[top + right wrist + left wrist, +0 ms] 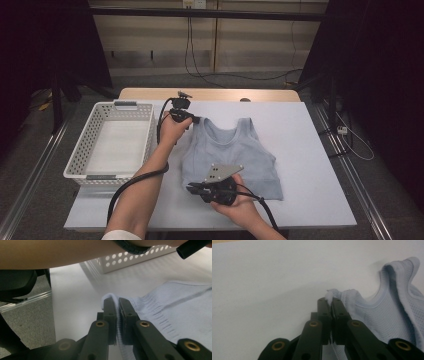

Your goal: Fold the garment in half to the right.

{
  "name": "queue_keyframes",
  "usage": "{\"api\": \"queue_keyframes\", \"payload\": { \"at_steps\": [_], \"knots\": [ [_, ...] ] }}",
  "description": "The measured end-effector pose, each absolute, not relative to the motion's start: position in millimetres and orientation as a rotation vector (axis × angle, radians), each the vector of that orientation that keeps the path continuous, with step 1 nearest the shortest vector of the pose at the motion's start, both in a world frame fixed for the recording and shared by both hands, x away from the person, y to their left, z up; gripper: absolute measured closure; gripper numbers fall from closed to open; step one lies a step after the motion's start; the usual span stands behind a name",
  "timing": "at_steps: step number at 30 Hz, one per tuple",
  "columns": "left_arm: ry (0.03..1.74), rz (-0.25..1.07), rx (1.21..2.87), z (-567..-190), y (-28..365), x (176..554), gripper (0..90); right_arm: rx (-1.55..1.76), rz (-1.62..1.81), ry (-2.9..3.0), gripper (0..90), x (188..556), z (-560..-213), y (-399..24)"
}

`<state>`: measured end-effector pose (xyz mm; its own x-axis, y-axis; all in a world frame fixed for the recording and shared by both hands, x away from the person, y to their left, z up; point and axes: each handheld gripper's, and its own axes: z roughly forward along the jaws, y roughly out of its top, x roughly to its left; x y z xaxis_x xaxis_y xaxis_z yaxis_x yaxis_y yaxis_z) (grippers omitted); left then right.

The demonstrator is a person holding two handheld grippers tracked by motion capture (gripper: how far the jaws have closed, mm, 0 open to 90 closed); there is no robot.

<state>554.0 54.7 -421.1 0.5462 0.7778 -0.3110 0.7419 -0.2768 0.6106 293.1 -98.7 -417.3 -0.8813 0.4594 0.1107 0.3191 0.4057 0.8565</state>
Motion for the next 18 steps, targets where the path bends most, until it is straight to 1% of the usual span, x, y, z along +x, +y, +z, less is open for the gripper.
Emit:
{"api": "queue_keyframes", "payload": {
  "at_steps": [9,18],
  "knots": [
    [1.248,0.03,2.041,-406.3,63.9,556.2,87.2,0.695,1.517,2.482,86.3,292.7,-407.6,-99.9],
    [1.245,0.053,2.053,-391.6,76.8,555.6,87.3,0.66,1.519,2.483,86.3,293.2,-399.8,-89.3]
  ]
}}
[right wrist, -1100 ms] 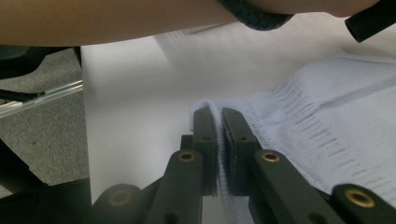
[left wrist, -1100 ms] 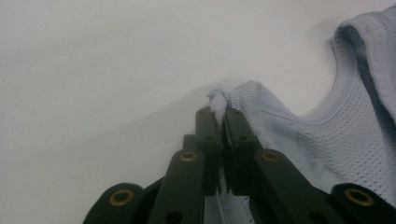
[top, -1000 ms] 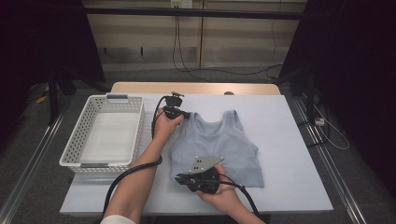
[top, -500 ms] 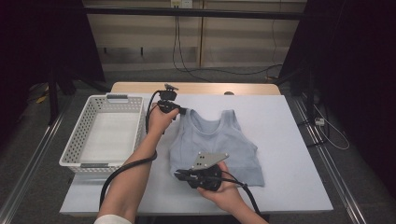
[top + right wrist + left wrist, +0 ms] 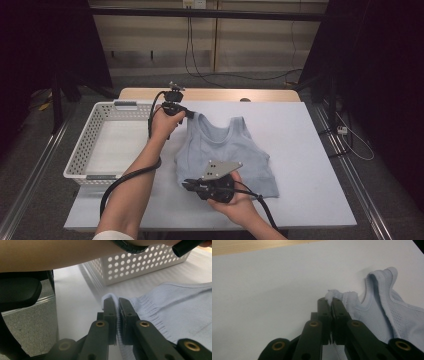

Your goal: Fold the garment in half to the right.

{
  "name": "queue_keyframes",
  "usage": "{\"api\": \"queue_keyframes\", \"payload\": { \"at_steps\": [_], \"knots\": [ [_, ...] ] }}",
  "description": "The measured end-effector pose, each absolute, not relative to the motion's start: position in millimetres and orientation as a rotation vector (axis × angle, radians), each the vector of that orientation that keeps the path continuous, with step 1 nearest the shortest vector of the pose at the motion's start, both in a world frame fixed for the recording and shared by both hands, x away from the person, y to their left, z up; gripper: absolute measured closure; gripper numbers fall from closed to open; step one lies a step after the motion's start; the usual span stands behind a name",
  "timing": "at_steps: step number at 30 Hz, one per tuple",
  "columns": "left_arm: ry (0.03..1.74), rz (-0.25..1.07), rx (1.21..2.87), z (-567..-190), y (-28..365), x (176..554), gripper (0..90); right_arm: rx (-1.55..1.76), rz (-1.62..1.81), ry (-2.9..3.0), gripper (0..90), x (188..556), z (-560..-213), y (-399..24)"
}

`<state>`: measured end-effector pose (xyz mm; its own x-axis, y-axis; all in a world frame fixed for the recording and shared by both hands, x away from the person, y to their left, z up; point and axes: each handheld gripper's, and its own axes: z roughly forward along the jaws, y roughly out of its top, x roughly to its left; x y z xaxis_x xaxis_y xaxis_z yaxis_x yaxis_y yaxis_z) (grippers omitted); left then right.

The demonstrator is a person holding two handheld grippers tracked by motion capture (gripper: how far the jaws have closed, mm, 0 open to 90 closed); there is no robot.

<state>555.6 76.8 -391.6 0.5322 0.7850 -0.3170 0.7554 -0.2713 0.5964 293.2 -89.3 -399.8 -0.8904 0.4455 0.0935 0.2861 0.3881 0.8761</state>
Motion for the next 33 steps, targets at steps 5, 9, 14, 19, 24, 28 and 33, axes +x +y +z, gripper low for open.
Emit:
{"api": "queue_keyframes", "payload": {
  "at_steps": [5,9,14,19,24,28,33],
  "knots": [
    [1.26,0.049,2.052,-387.1,85.3,556.1,87.3,0.647,1.512,2.49,86.4,294.1,-397.9,-82.1],
    [1.259,0.046,2.058,-384.3,89.0,556.5,87.3,0.649,1.512,2.491,86.4,294.9,-398.1,-77.8],
    [1.267,0.048,2.062,-383.1,91.7,557.6,87.3,0.637,1.51,2.49,86.4,295.2,-395.8,-73.5],
    [1.258,0.06,2.07,-381.6,91.3,557.1,87.3,0.634,1.509,2.488,86.4,296.6,-394.1,-70.2],
    [1.26,0.065,2.068,-377.2,94.4,557.6,87.3,0.618,1.53,2.485,86.4,297.1,-392.9,-67.7],
    [1.261,0.071,2.075,-375.4,96.9,557.8,87.3,0.613,1.533,2.488,86.4,297.2,-391.4,-64.5],
    [1.271,0.076,2.075,-374.4,100.9,558.7,87.3,0.605,1.543,2.486,86.3,298.5,-390.2,-61.6]
  ]
}}
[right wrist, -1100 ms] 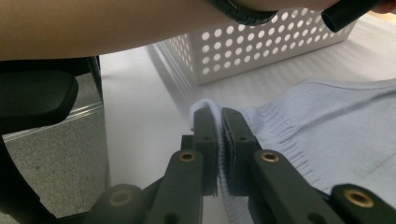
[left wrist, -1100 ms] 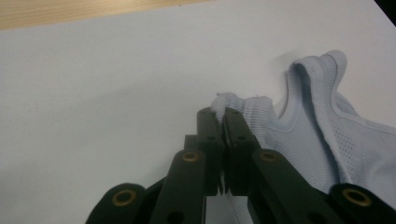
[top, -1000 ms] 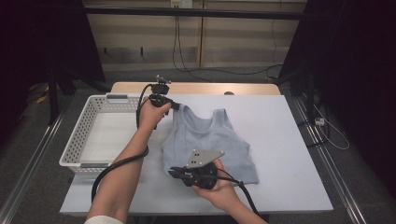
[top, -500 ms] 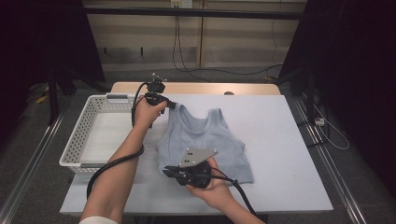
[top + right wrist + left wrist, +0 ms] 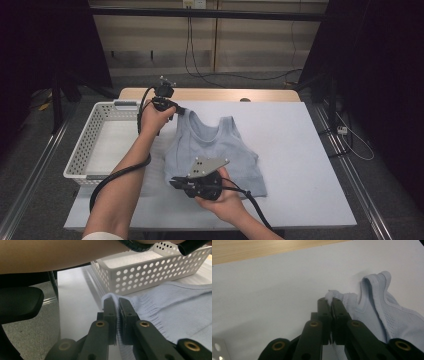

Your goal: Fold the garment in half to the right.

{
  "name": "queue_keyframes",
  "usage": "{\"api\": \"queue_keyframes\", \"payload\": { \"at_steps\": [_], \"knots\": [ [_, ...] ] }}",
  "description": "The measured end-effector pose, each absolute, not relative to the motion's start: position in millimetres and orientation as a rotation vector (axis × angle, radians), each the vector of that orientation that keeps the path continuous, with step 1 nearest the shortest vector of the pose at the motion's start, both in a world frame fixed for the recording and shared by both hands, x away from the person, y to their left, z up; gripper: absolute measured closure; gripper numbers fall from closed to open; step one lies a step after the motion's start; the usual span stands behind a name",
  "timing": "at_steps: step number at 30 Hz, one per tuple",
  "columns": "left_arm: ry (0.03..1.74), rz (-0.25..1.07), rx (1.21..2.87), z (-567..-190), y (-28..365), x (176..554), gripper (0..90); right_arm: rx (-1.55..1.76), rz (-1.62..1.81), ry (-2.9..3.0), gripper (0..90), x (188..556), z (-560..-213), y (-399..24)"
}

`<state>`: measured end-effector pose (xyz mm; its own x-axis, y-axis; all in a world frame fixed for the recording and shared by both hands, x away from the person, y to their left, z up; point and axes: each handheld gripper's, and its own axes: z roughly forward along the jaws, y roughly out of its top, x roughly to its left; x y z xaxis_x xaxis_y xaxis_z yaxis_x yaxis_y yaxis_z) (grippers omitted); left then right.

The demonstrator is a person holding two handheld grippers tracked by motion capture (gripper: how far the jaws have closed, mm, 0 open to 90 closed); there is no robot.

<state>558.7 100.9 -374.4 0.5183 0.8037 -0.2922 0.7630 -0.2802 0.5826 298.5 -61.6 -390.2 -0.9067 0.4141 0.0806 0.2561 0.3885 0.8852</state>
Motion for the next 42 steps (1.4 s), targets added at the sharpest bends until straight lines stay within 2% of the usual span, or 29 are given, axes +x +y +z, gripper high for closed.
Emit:
{"api": "queue_keyframes", "payload": {
  "at_steps": [42],
  "knots": [
    [1.287,0.059,2.103,-349.7,126.8,567.7,87.6,0.555,1.585,2.475,86.4,304.7,-370.7,-33.4]
  ]
}}
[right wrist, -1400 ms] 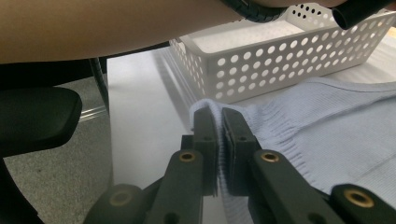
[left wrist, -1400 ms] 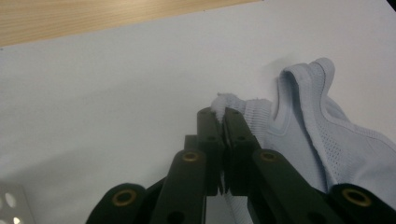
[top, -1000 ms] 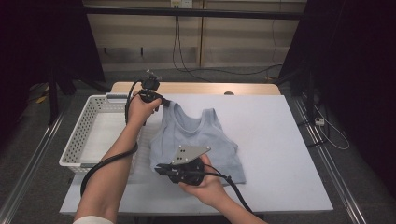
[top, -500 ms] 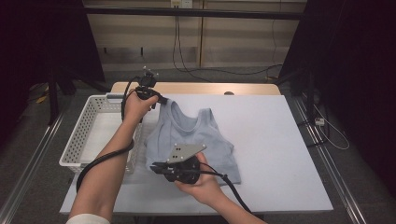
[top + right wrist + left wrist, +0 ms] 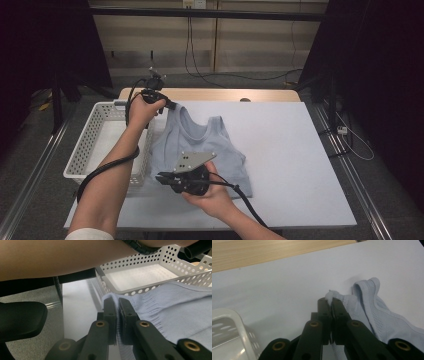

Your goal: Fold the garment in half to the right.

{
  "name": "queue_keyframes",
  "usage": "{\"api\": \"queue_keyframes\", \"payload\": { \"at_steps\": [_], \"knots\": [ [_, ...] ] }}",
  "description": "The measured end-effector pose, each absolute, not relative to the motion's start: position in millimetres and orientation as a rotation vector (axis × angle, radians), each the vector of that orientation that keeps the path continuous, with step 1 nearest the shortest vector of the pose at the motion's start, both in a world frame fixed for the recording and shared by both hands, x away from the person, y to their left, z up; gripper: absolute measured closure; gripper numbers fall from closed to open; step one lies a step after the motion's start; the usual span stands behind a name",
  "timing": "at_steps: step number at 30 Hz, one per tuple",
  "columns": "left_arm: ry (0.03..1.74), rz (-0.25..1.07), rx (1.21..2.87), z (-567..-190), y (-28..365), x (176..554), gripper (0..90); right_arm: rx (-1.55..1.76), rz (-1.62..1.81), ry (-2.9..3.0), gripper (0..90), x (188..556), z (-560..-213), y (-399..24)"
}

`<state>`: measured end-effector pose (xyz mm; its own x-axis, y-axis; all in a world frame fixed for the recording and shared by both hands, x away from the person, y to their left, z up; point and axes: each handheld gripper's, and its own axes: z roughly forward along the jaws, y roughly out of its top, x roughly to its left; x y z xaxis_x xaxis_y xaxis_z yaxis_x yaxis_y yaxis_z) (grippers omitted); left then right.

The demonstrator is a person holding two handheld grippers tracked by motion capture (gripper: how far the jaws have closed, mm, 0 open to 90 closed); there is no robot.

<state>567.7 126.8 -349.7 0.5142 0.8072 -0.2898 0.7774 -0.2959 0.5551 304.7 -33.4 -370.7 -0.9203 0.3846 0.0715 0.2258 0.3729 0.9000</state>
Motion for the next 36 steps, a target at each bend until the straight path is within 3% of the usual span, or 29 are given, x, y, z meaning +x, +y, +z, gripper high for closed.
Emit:
{"api": "queue_keyframes", "payload": {
  "at_steps": [36],
  "knots": [
    [1.279,0.066,2.102,-340.0,138.8,574.4,87.5,0.559,1.617,2.478,86.4,313.5,-370.7,-17.4]
  ]
}}
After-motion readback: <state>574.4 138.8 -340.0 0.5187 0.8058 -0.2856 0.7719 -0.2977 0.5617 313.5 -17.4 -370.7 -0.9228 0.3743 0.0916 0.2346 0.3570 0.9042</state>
